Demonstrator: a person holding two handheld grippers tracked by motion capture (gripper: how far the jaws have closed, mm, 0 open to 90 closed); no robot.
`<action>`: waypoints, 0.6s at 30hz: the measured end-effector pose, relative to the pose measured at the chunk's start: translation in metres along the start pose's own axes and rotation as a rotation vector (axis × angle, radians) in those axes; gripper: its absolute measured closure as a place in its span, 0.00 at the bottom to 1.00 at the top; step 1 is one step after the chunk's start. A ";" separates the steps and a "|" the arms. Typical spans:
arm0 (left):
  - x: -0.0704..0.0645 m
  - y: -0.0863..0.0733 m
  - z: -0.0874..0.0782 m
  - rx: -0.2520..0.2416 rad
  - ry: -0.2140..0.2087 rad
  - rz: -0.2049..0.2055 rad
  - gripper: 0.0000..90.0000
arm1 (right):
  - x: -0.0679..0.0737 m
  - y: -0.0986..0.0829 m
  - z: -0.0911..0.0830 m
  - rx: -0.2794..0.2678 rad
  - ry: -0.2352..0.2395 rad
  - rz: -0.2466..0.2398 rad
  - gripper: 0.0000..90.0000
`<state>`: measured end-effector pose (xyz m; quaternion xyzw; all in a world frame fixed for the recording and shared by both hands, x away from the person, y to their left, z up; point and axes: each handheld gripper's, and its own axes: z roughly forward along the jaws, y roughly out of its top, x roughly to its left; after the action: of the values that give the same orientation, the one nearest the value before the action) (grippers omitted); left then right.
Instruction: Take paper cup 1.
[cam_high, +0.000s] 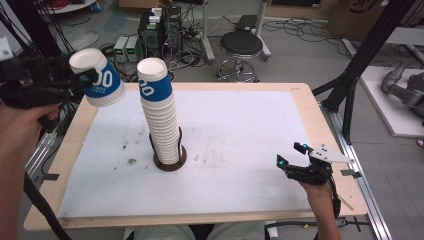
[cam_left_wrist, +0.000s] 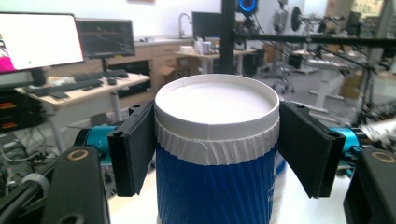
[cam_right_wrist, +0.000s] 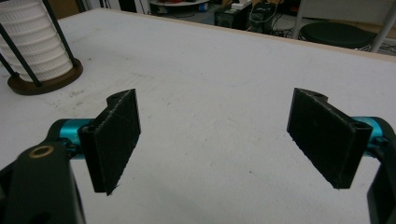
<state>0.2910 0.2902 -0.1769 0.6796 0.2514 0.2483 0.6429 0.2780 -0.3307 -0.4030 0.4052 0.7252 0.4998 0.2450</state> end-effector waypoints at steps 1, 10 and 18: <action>0.000 0.000 0.000 0.000 0.000 0.000 0.34 | 0.000 0.000 0.000 0.000 0.000 0.000 0.20; -0.013 -0.058 0.002 0.066 -0.068 -0.005 0.34 | 0.001 0.000 0.000 0.002 0.003 0.002 0.20; -0.023 -0.102 0.001 0.067 -0.130 -0.038 0.34 | 0.002 0.000 0.002 0.003 0.006 -0.004 0.20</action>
<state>0.2716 0.2792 -0.2795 0.7104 0.2301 0.1830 0.6395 0.2781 -0.3282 -0.4033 0.4027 0.7274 0.4996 0.2432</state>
